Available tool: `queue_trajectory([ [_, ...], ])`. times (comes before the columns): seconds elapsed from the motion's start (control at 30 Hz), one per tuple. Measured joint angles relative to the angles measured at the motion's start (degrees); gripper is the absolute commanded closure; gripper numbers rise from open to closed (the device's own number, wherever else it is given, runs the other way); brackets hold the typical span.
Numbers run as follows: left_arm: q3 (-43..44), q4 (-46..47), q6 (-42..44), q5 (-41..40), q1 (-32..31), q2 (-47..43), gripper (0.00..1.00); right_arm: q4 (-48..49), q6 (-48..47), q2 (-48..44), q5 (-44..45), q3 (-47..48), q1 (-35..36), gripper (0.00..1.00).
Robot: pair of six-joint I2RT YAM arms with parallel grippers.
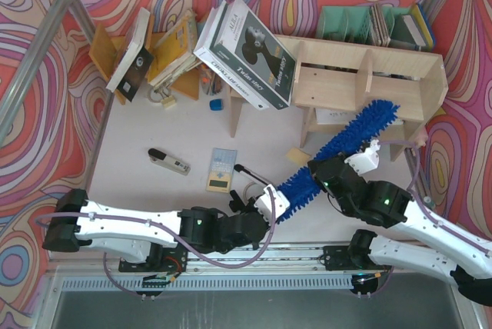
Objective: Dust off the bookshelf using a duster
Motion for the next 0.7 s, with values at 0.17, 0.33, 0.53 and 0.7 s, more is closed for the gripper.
queue_trajectory([
  [0.17, -3.41, 4.59, -0.26, -0.94, -0.24, -1.9, 0.5, -1.75, 7.06, -1.79, -0.52, -0.61, 0.04, 1.0],
  [0.33, -6.56, 6.51, -0.15, -0.72, -0.37, -5.53, 0.33, -3.17, 11.5, -5.88, -1.01, -3.28, 0.04, 1.0],
  [0.53, -6.56, 6.69, -0.04, 0.09, -0.35, -4.46, 0.34, -4.0, 12.44, -7.21, -1.4, -4.0, 0.04, 1.0],
  [0.7, -6.51, 7.41, -0.02, 1.42, 0.04, -1.77, 0.48, -3.87, 12.39, -5.86, -1.75, -4.02, 0.04, 1.0],
])
